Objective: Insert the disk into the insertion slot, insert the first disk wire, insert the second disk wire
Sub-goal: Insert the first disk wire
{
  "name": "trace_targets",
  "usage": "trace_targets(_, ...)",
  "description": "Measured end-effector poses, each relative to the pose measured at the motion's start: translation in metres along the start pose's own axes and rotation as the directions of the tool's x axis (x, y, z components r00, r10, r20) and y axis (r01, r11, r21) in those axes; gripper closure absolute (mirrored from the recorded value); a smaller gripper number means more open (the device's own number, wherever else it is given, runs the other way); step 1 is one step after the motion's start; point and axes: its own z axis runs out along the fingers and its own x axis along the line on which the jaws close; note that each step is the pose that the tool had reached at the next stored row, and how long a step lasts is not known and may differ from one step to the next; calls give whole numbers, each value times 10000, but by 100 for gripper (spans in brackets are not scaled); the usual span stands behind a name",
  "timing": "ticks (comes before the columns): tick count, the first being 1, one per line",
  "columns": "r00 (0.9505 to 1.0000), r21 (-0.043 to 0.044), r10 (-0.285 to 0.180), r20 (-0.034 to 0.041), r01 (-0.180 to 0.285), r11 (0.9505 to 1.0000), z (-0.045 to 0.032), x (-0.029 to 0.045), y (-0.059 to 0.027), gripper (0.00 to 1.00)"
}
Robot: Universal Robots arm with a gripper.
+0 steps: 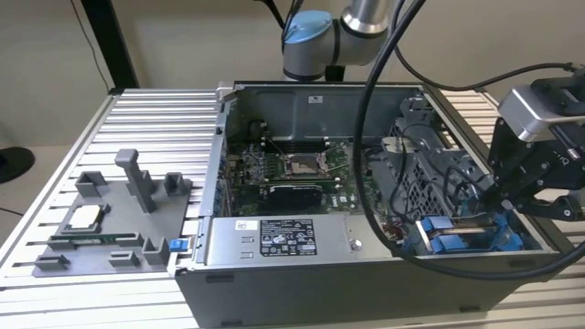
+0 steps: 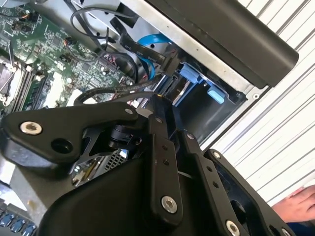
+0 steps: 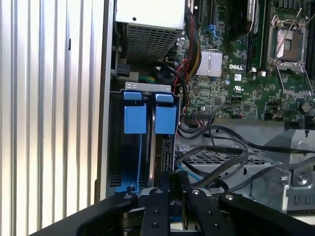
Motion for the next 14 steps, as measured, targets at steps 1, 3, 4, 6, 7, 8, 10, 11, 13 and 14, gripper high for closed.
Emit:
trace_targets(1, 10000, -8, 5, 2, -5, 10000, 12, 3, -17, 100)
trace_targets(3, 10000, -19, 25, 2, -25, 10000, 38, 7, -35, 100)
trace_targets(4, 10000, -19, 39, 3, -39, 10000, 50, 9, -36, 100)
trace_targets(6, 10000, -18, 51, 1, -51, 10000, 71, 11, -39, 100)
trace_targets(7, 10000, -17, 53, 1, -53, 10000, 81, 10, -40, 100)
trace_targets(8, 10000, -16, 55, 2, -55, 10000, 90, 7, -40, 100)
trace_targets(10, 10000, -15, 59, 4, -59, 10000, 104, -9, -41, 100)
trace_targets(11, 10000, -15, 61, 4, -61, 10000, 109, -20, -41, 100)
trace_targets(13, 10000, -13, 74, 4, -74, 10000, 118, -32, -42, 100)
trace_targets(14, 10000, -10, 90, 5, -90, 10000, 123, -32, -43, 100)
